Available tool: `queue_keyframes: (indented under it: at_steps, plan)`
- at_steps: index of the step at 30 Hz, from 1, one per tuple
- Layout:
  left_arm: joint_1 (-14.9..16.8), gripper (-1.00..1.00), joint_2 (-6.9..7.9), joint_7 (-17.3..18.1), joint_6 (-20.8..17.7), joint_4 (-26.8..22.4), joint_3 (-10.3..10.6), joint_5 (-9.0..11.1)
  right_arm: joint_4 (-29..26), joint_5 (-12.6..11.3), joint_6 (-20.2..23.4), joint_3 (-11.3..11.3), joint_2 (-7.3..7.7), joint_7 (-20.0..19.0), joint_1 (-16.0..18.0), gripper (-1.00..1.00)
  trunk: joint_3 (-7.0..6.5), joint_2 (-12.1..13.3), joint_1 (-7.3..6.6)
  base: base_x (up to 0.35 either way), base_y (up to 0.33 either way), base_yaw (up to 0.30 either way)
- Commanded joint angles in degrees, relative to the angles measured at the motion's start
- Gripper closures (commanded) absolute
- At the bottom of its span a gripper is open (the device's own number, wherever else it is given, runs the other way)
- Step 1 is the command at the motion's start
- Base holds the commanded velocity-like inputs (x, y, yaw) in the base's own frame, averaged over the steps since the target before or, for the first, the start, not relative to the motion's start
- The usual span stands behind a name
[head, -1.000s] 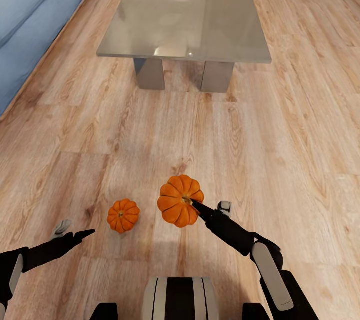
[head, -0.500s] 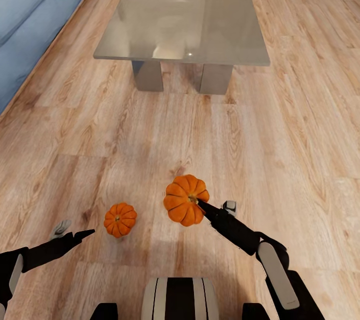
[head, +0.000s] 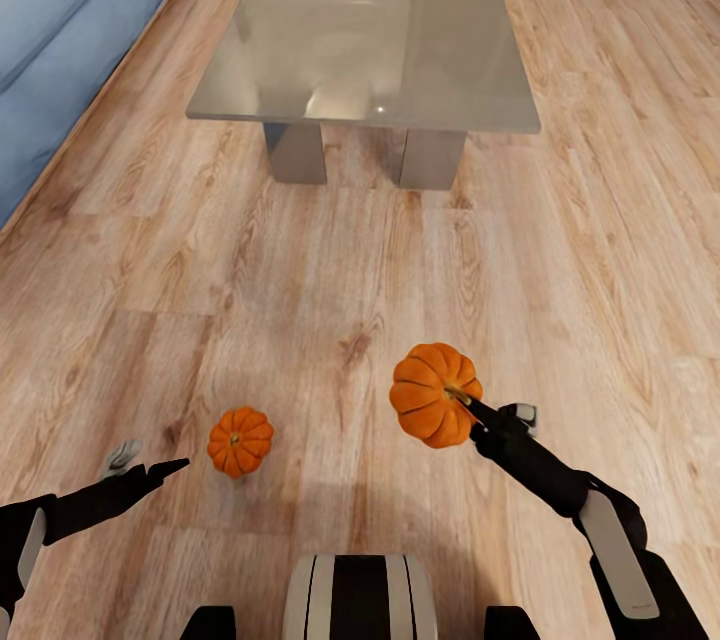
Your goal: Place each of the two pumpkins and all three candles from the living room inside a cabinet in the living room (use any cabinet), then make sure every cabinet is closed, and position the cauldron so it is next to a table in the living room.
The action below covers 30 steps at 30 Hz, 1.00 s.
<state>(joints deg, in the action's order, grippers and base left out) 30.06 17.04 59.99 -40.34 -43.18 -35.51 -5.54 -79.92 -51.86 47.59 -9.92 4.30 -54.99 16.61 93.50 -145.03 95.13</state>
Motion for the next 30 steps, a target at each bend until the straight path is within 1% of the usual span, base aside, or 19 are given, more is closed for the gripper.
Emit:
queue_keyframes:
  at_steps: [1, 7, 13, 21, 27, 30]
  plan:
    - [0.0, -1.00, 0.00, 0.0, 0.0, 0.0, 0.0, 0.0, 0.0, -0.1, 0.1, 0.0, -0.09, -0.1, 0.0, 1.00, 0.00, 0.0, 0.00, 0.128, 0.000, 0.000]
    - [0.0, -1.00, 0.01, 0.1, 0.0, 0.0, 0.0, 0.1, 0.0, 0.1, 0.0, 0.1, -0.55, -0.2, 0.0, 1.00, 0.00, 0.0, 0.00, 0.081, 0.000, 0.000]
    - [0.0, -1.00, 0.01, 0.0, 0.0, 0.0, 0.0, 0.0, 0.0, 0.1, 0.0, 0.2, -0.60, -0.2, 0.0, 1.00, 0.00, 0.0, 0.00, 0.186, 0.000, 0.000]
    - [0.0, -1.00, 0.01, 0.0, 0.0, 0.0, 0.0, 0.1, 0.0, 0.1, 0.0, 0.2, -0.64, -0.2, 0.0, 1.00, 0.00, 0.0, 0.00, 0.020, 0.000, 0.000]
    - [0.0, -1.00, -0.07, 0.0, 0.1, 0.0, 0.0, 0.1, 0.0, 0.2, 0.0, 0.2, -0.74, 0.1, 0.0, 1.00, 1.33, -0.1, 0.15, 0.000, 0.000, 0.000]
    - [0.0, -1.00, -0.16, -0.2, 0.1, 0.0, 0.0, 0.1, -0.1, 0.2, 0.0, 0.9, -0.74, 0.3, 0.0, 1.00, 1.99, -0.1, 0.23, 0.000, 0.000, 0.000]
